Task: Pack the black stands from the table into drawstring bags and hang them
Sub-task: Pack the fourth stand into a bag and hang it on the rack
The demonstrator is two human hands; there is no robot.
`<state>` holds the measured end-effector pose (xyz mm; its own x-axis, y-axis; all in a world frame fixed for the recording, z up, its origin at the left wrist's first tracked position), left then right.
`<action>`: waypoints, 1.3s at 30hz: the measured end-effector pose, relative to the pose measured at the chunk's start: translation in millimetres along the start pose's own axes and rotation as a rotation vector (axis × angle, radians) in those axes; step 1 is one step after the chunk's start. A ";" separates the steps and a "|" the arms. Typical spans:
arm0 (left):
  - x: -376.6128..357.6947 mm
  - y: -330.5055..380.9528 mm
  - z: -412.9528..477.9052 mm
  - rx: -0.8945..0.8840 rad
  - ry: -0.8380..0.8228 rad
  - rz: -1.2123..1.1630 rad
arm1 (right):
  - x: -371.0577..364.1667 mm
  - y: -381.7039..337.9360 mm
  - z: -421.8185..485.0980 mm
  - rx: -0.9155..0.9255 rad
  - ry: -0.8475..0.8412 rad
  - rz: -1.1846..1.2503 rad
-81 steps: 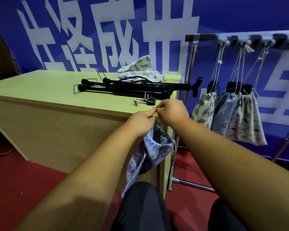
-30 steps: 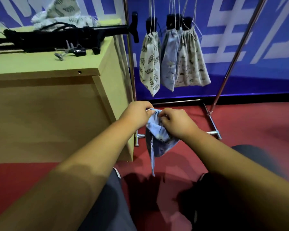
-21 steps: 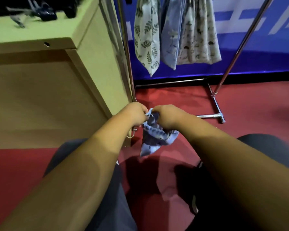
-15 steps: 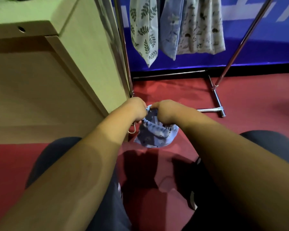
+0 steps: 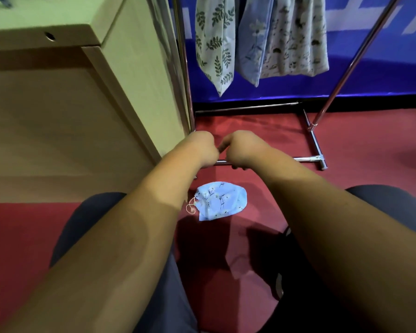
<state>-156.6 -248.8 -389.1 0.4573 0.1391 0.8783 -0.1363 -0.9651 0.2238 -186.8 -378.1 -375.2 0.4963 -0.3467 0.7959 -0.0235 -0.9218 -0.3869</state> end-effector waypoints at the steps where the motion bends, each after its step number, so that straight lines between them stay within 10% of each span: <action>1: 4.2 -2.2 -6.8 -0.009 0.033 -0.044 | 2.4 -1.7 -4.0 -0.014 0.032 0.064; 15: 169.3 -29.7 -159.0 -0.223 0.070 -0.824 | 110.3 -109.3 -55.3 0.177 0.339 0.715; 39: 314.4 -195.8 -111.2 0.063 0.841 -0.934 | 280.5 -322.0 16.1 0.428 0.634 0.104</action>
<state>-83.9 8.7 -109.8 -0.3468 0.8492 0.3982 -0.0107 -0.4281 0.9037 -26.0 -175.7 -34.8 -0.0852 -0.5801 0.8101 0.3585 -0.7764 -0.5183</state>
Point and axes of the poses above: each hand's wrist, its own z-axis towards the middle knuckle, its own x-axis out of the back of the hand, y = z × x, the point moved 3 cm from there along z, towards the middle knuckle, and after that the axes turned 5 degrees about -y, right-handed, at the moved point
